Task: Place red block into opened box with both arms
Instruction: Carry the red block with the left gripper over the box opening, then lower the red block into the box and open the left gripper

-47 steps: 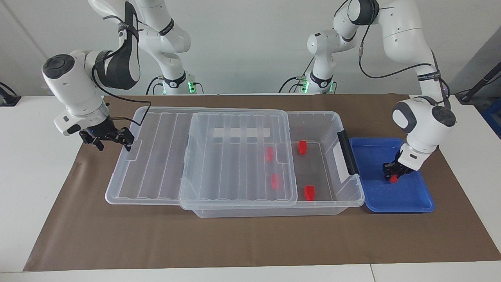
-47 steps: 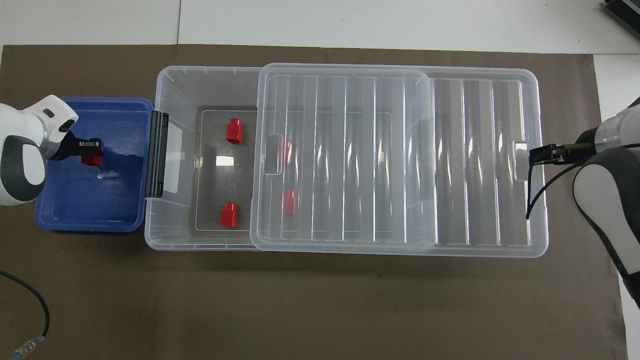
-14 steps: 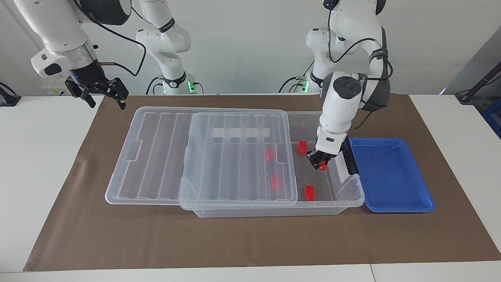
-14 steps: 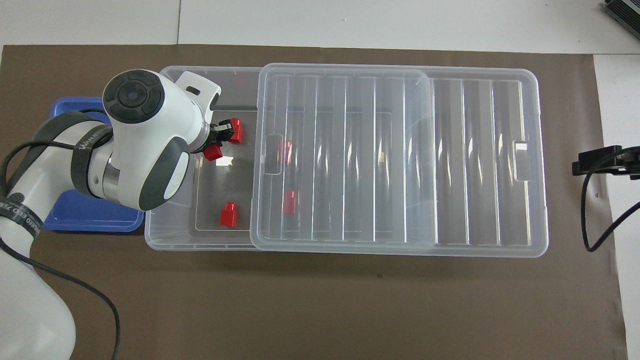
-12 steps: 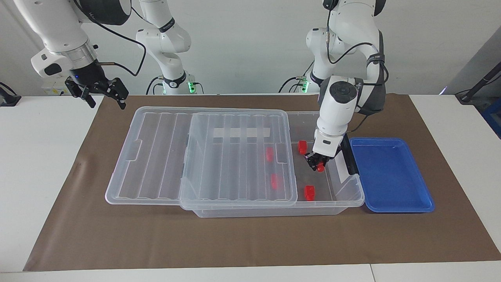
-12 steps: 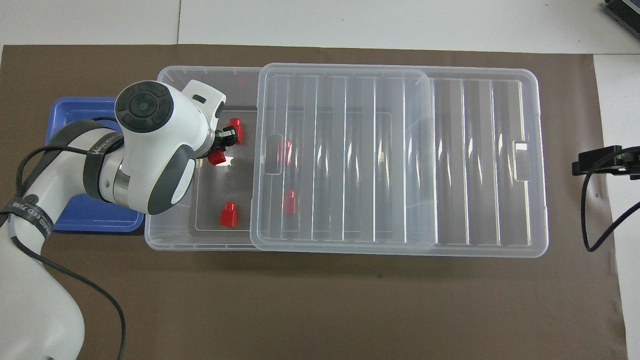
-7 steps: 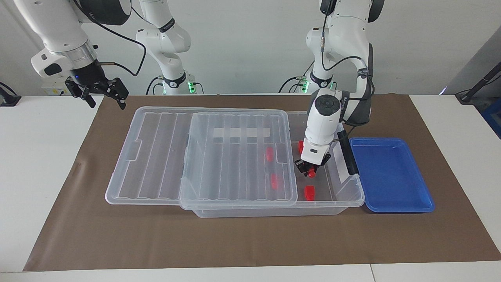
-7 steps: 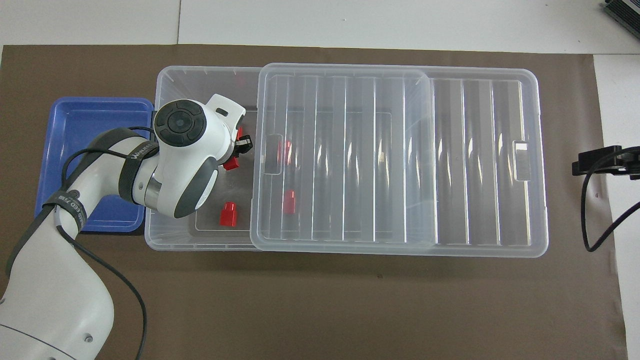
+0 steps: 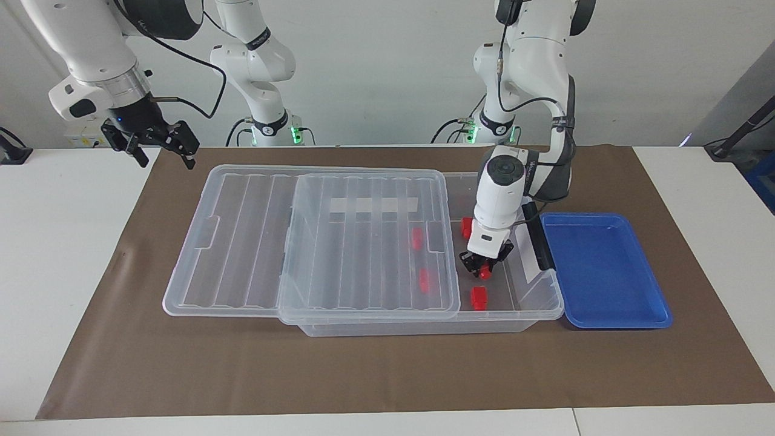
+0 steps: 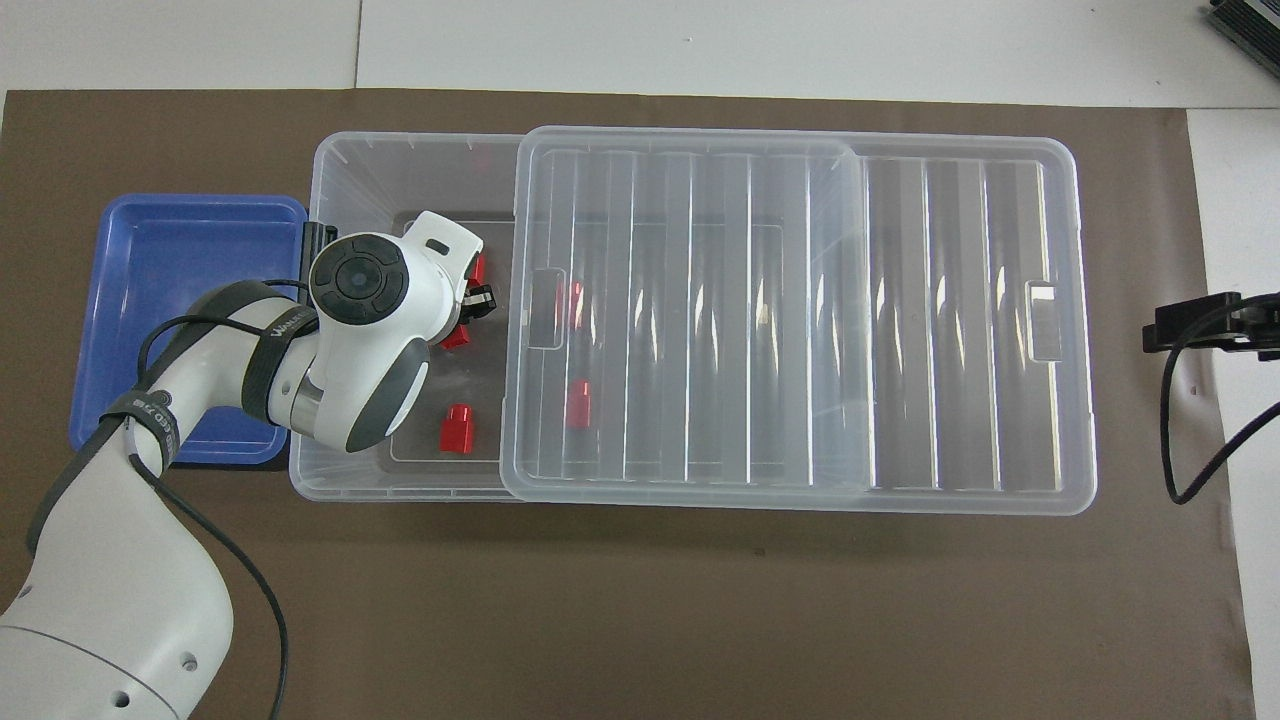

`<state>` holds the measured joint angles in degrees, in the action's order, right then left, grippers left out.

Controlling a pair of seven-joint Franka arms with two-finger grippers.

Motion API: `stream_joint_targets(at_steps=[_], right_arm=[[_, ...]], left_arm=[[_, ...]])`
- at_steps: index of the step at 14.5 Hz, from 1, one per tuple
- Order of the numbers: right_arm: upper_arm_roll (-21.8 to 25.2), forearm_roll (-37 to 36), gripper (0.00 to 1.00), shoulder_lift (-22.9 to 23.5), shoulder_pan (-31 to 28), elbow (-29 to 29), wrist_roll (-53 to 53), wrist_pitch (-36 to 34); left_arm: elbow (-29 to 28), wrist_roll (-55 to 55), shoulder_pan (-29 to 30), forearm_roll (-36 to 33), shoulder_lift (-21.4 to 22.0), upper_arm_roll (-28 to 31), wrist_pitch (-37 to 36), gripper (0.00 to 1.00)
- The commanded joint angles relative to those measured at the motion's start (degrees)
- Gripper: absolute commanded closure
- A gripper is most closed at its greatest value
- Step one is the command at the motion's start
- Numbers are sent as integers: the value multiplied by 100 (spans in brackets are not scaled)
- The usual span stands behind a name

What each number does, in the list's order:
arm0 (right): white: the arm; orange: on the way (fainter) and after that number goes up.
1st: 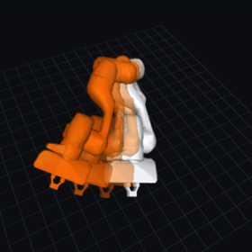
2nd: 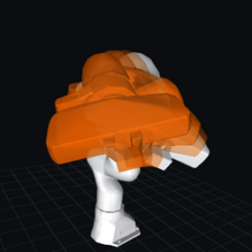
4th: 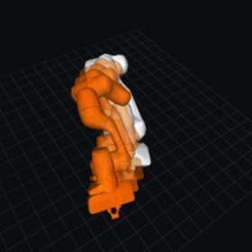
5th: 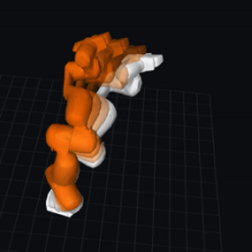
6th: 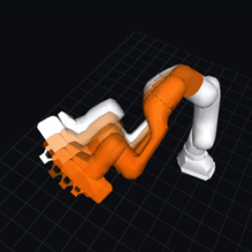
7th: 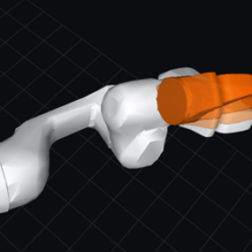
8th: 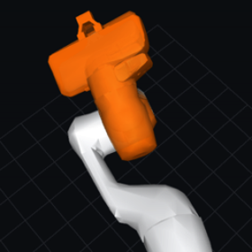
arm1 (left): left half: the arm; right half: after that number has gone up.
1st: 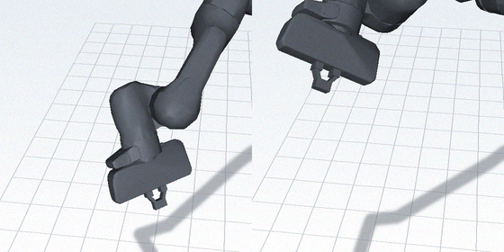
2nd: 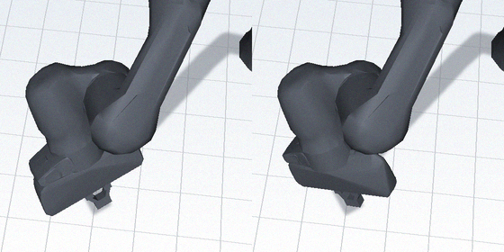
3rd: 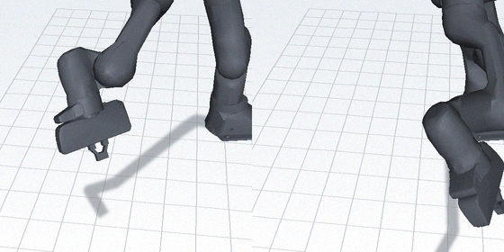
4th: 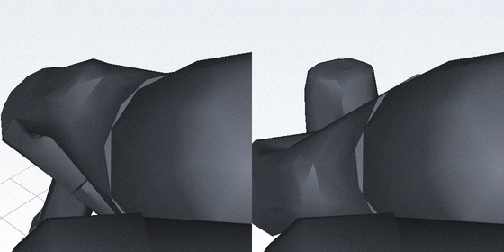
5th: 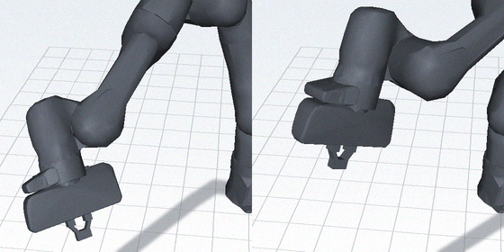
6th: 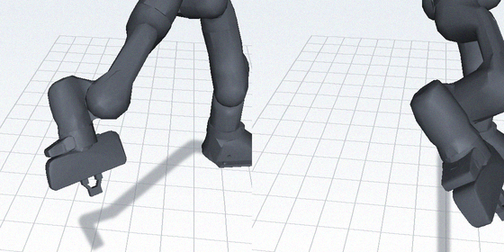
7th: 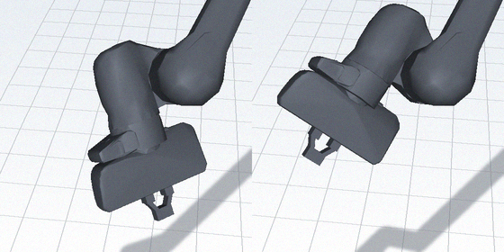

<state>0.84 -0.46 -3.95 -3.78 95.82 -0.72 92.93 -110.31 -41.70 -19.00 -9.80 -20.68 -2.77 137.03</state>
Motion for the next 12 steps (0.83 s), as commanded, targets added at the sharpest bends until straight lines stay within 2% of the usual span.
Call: stream_joint_targets(at_steps=[1,4,5,6,7,8,9,12], right_arm=[[-32,81,0,-62,-44,86,-68,23],[-32,81,0,-62,-44,86,-68,23],[-32,81,0,-62,-44,86,-68,23],[-32,81,0,-62,-44,86,-68,23],[-32,81,0,-71,-44,86,-68,23],[-32,81,0,-71,-44,86,-68,23],[-32,81,0,-71,-44,86,-68,23],[-32,81,0,-71,-44,86,-77,23]], left_arm=[[-297,-110,36,-171,64,14,359,100],[-333,-110,80,-233,55,31,430,100],[-333,-110,80,-233,46,31,430,92],[-333,-110,89,-233,55,31,421,62],[-333,-110,89,-233,46,31,413,25],[-316,-110,89,-233,55,40,378,19],[-298,-110,89,-233,46,40,369,0],[-254,-119,89,-224,55,49,308,0]])
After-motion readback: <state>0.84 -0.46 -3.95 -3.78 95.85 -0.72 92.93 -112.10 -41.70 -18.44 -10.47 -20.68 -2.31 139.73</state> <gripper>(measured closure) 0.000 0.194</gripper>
